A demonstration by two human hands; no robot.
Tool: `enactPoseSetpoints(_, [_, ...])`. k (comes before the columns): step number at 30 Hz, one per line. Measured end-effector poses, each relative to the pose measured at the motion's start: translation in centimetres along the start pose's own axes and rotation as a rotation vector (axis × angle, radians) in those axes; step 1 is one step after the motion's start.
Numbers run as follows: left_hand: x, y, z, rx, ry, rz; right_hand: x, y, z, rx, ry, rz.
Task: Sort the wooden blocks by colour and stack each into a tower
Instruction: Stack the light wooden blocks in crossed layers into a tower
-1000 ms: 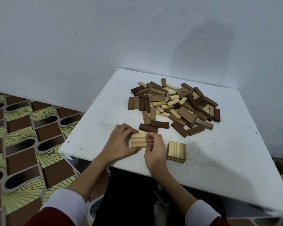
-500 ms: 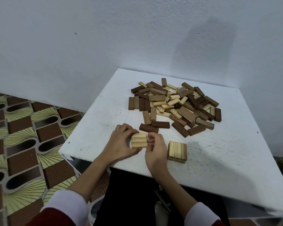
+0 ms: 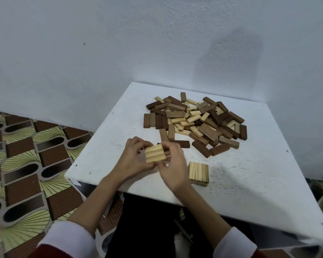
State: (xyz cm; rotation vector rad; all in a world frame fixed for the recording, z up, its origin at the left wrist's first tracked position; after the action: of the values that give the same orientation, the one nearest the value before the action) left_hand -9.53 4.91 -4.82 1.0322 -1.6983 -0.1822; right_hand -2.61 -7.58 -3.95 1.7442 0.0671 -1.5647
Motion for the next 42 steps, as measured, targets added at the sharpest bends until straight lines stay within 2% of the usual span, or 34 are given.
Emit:
enactPoseSetpoints(5, [3.2,-0.3,-2.0,-0.067,-0.126,0.038,-0.9,6.1,-0.4,-0.248,0.114,0.036])
enactPoseSetpoints(10, [5.9,-3.3,-3.0,-0.187,-0.209,0.039,2.1,10.3,0.0,-0.19,0.163,0.011])
enactPoseSetpoints(13, [7.1,-5.2,-3.1,-0.248,-0.196,0.046,4.1,12.0,0.3,-0.135,0.15,0.098])
enactPoseSetpoints(21, [7.0,-7.8,-2.9,-0.397,-0.192,0.016,7.1,11.9,0.8,-0.104,0.151,0.195])
enactPoseSetpoints(42, [6.6,-8.1,-2.1,-0.468,-0.193,-0.024,7.8,11.6,0.8,-0.14,0.18,0.194])
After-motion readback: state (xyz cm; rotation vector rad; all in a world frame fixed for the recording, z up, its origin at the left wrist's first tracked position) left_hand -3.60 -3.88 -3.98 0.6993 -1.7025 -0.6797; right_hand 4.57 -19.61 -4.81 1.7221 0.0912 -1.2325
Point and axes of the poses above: each hand's wrist, its own z-axis away from the middle knuckle, its own y-axis out of the back of the hand, x = y × z, the point moved 2 cm from there along -z, towards the middle knuckle, and after that the axes turned 12 degrees about -y, right-handed, at the moved point
